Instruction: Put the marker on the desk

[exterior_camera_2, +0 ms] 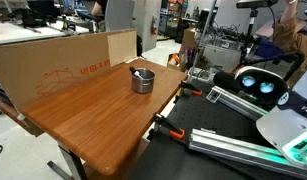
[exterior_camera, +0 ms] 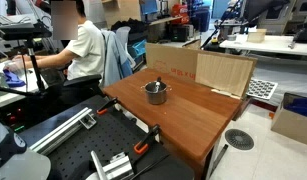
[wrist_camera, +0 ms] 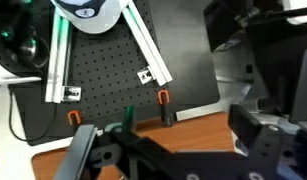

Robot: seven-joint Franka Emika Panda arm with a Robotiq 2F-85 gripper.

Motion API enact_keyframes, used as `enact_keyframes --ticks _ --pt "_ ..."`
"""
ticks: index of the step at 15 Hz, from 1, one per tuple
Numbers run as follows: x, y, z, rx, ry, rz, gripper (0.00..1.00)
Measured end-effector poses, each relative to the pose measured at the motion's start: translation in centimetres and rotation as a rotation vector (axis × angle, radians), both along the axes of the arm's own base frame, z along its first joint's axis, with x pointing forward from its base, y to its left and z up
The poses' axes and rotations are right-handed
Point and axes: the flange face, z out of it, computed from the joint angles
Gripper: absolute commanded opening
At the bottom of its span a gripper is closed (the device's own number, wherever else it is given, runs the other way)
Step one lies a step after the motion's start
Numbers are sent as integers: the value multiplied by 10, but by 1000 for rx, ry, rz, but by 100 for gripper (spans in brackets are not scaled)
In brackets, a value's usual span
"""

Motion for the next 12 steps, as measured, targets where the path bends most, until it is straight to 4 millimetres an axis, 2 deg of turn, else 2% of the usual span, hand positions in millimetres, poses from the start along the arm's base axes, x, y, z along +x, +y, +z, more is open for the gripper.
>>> enact_keyframes --ticks 7,12 --pt "3 -1 -3 -25 -20 3 100" --pt "24 -18 -31 -167 -144 47 100"
